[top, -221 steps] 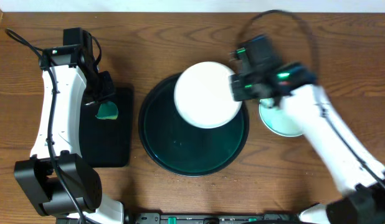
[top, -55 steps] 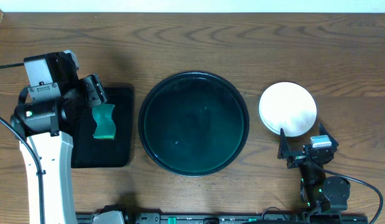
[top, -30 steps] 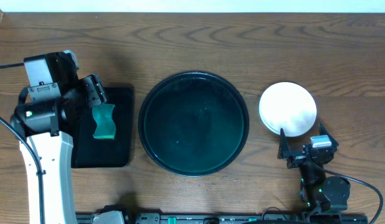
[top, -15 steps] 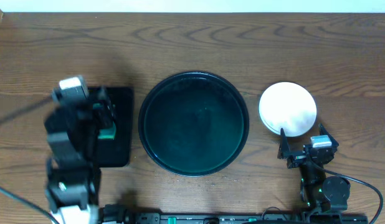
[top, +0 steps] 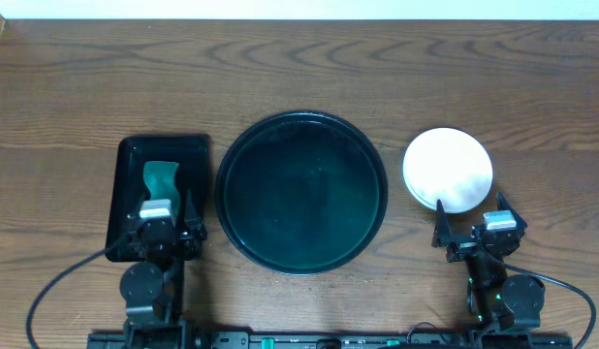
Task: Clean dirty plates on tray and stack at the side
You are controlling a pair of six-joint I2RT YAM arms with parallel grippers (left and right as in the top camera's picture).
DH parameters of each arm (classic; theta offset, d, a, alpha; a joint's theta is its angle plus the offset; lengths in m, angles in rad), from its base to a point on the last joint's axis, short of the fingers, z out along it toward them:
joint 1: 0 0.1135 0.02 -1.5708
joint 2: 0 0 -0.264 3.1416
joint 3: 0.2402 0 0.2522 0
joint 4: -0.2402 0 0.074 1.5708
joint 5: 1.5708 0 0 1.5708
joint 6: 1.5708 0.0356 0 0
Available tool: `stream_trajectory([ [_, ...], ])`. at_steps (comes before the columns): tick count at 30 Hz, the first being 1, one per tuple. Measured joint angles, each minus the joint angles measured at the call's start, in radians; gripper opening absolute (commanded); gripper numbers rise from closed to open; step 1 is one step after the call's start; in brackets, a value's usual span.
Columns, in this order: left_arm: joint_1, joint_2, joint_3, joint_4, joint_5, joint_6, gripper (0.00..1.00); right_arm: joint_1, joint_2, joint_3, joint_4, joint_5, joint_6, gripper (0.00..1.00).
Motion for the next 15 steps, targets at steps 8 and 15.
stream_trajectory([
  [8,0.0,-0.082,-0.062,-0.035,0.002,0.032,0.73,0.0,0.0,0.0,0.0,0.0,0.0,0.99],
  [15,0.0,-0.112,-0.062,-0.036,0.004,0.046,0.73,0.0,0.0,0.0,0.0,0.0,0.0,0.99],
])
